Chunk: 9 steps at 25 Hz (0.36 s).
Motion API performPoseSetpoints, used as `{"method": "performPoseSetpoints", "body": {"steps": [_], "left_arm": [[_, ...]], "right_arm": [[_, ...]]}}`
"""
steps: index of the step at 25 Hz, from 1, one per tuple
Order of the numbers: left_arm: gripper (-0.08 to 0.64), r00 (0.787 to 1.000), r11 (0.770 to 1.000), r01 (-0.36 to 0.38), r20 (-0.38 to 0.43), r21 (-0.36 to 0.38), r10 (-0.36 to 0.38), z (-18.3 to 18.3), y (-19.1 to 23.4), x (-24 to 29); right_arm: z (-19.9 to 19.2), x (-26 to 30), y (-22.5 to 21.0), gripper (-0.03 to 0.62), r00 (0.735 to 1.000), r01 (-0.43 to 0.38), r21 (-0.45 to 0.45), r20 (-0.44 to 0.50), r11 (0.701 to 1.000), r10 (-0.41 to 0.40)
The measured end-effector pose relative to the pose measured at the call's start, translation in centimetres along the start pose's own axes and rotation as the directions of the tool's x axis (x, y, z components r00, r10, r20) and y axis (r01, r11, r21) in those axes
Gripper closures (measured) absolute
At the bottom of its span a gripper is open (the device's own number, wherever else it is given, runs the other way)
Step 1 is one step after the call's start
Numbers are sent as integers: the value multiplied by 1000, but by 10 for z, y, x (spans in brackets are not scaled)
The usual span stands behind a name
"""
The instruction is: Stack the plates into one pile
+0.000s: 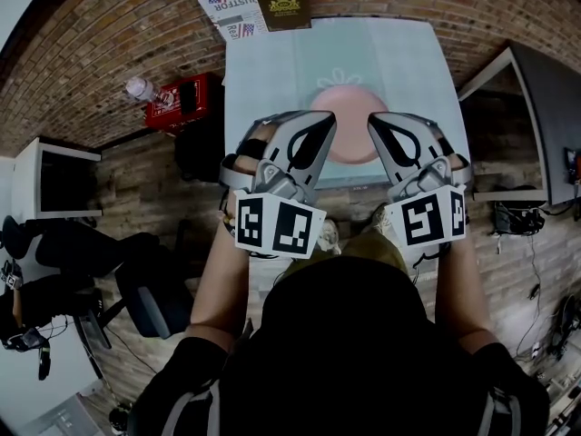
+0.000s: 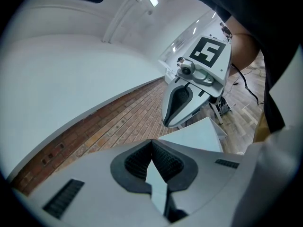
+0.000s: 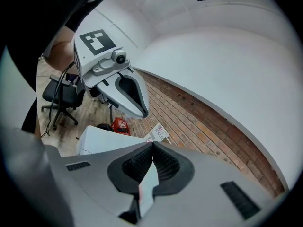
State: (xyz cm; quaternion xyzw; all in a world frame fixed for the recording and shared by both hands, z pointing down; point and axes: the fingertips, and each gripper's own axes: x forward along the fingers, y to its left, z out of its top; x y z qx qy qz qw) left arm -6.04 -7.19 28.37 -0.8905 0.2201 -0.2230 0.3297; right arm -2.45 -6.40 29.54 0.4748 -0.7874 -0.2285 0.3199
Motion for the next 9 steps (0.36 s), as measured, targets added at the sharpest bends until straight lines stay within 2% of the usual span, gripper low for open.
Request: {"method": "performPoseSetpoints", "body": {"steps": [9], "left_arm": [[538, 1000, 1000, 16, 1, 3, -16, 3, -2, 3]], "right_arm": [[-6, -4, -2, 558, 1000, 2, 9, -10, 1000, -2]]}}
